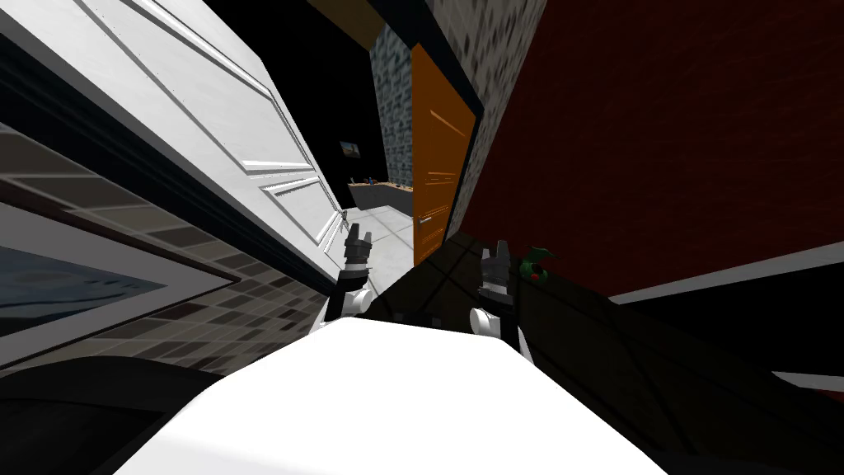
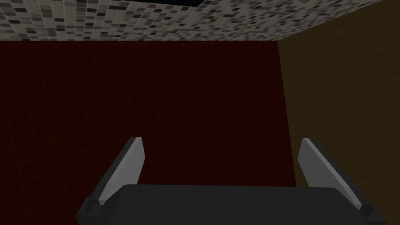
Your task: Push the door open
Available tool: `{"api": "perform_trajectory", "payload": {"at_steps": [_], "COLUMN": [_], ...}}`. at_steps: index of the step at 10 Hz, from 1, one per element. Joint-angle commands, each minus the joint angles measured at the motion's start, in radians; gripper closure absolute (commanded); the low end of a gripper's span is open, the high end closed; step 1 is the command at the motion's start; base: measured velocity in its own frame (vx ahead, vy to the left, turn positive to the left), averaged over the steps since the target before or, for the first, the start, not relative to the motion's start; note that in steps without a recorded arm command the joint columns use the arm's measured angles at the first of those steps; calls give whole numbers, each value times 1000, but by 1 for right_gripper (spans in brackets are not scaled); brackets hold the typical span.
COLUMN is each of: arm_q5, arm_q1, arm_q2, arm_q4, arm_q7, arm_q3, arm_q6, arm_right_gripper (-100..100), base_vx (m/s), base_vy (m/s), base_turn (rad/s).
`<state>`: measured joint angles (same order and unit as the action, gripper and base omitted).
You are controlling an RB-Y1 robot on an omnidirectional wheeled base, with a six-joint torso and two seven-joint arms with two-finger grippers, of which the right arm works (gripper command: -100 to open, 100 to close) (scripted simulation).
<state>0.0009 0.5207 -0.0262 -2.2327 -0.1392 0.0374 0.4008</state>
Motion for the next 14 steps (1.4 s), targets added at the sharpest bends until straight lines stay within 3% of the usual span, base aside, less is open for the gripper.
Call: {"api": "perform_trajectory", "payload": {"at_steps": [1,7,14], "arm_q5": [0,0,-1], "arm_q1": [-27,-123,-271], "arm_q2": [10,37,64], "arm_q4": [41,188,407], "arm_q7": [9,40,88], "arm_q3": [9,39,86], "arm_q6": [3,13,30], "arm_right_gripper": [-100,-100,-100], "base_vx": [123,72,89], "base_vy": [14,-64,-63], "base_turn": [48,57,65]}}
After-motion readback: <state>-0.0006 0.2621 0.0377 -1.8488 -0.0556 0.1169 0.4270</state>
